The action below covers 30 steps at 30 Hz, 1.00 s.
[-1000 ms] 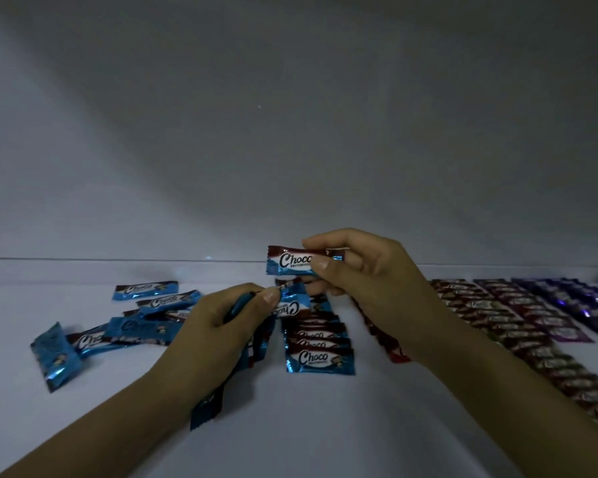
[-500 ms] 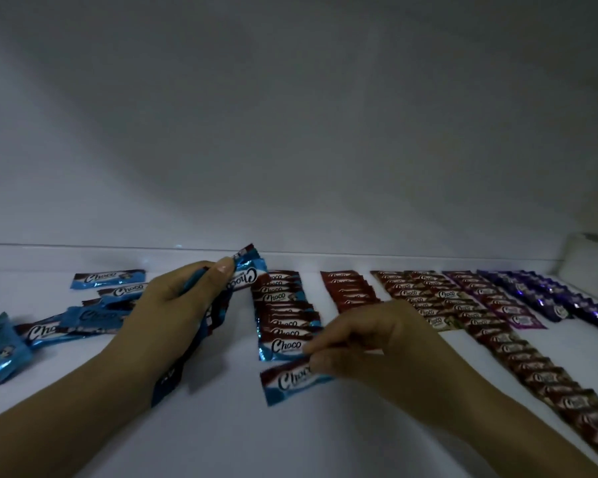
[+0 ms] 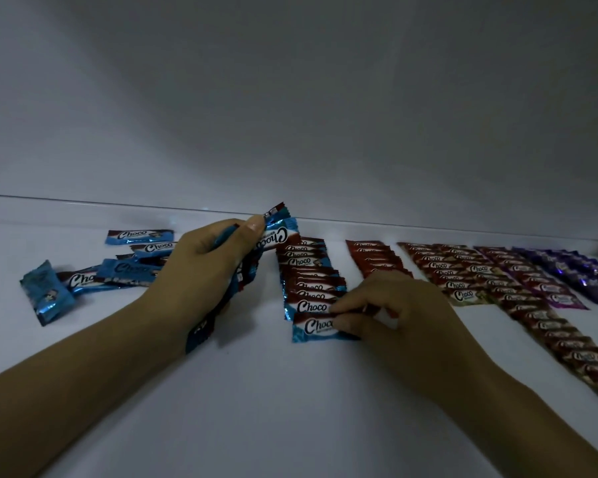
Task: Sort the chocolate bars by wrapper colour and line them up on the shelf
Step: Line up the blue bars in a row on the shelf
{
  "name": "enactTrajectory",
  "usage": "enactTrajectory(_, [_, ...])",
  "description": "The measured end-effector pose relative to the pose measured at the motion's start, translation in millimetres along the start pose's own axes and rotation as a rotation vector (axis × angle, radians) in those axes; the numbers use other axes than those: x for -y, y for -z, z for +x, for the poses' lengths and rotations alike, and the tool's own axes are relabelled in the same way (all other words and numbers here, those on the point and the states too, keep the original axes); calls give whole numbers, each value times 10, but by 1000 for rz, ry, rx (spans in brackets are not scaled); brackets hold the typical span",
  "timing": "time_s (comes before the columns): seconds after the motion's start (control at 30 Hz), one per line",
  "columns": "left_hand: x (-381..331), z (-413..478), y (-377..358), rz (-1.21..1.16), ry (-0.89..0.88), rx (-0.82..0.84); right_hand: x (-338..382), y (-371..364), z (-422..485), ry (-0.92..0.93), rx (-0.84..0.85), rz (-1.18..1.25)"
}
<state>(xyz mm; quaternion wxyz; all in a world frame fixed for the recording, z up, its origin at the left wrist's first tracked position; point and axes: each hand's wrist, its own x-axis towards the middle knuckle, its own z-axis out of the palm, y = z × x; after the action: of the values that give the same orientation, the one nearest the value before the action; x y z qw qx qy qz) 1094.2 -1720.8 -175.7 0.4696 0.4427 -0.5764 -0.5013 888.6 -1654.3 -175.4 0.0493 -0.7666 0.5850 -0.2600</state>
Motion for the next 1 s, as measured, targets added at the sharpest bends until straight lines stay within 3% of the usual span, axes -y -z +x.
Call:
enactTrajectory(0.43, [-1,19,-18,16,9,-16,-43,-113,69,38,3,-185])
enactTrajectory(0.7, [-5,19,-5,16,27,-3,16,-160,-5,28,-144,-45])
enactTrajectory(1.0, [1,4,-8,20,19,13,125,-252,-39,21,-79,-254])
